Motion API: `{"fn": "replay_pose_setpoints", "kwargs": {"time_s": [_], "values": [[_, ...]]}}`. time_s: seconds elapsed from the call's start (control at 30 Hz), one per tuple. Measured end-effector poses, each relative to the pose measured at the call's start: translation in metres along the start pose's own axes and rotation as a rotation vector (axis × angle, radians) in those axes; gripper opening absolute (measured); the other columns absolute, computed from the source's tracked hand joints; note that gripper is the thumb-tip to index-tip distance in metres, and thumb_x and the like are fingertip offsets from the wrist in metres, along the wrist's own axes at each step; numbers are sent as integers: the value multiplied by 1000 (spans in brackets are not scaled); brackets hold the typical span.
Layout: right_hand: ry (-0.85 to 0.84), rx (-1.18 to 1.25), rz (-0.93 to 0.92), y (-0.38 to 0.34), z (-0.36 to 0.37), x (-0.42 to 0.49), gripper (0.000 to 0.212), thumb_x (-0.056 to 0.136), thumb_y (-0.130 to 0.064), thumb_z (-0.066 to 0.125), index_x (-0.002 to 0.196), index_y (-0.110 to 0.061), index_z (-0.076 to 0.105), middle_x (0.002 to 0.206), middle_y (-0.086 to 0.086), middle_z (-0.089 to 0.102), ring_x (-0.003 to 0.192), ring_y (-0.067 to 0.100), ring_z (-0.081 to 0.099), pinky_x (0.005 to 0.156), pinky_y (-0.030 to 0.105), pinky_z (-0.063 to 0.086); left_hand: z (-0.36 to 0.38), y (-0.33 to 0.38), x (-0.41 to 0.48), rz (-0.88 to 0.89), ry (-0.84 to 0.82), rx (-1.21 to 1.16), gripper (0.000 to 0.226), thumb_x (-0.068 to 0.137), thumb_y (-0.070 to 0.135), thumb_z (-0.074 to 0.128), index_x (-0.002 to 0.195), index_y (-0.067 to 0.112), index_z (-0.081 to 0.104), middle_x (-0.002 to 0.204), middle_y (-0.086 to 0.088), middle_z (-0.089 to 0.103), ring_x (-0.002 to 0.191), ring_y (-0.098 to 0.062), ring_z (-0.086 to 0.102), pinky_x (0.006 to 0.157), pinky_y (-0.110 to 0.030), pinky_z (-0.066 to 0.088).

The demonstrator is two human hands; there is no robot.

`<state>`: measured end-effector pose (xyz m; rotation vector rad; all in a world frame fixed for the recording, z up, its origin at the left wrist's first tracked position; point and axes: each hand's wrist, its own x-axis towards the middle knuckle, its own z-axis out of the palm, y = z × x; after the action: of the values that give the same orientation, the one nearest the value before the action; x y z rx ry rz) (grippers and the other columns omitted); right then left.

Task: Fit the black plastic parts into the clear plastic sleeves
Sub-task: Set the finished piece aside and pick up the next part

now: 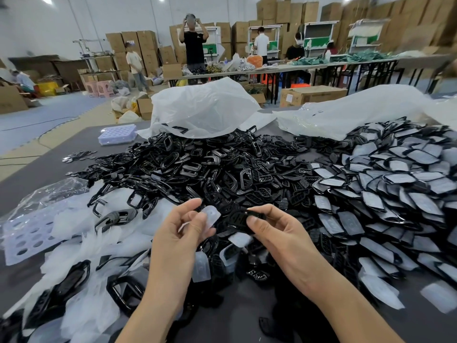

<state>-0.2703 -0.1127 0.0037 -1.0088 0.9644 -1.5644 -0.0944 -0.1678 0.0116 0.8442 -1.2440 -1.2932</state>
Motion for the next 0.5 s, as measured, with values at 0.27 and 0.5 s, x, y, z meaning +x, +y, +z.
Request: {"fn": "replay_pose_setpoints", "kwargs": {"time_s": [0.27, 0.5], "values": [[-52, 163, 17, 0, 3, 0, 32, 75, -33, 89, 100, -17, 77, 114, 15, 74, 110, 28, 71, 92, 29, 56, 15, -2, -16, 99, -271, 352, 31, 98, 12, 59, 110, 41, 65, 77, -1, 66, 69, -11, 61, 70, -15, 49], [248, 72, 29, -1, -2, 1, 7, 90, -15, 74, 97, -15, 75, 95, 11, 77, 87, 28, 77, 72, 27, 60, 15, -3, -21, 116, -214, 486, 37, 96, 16, 50, 101, 51, 60, 68, 4, 67, 59, -24, 53, 54, -34, 41]]}}
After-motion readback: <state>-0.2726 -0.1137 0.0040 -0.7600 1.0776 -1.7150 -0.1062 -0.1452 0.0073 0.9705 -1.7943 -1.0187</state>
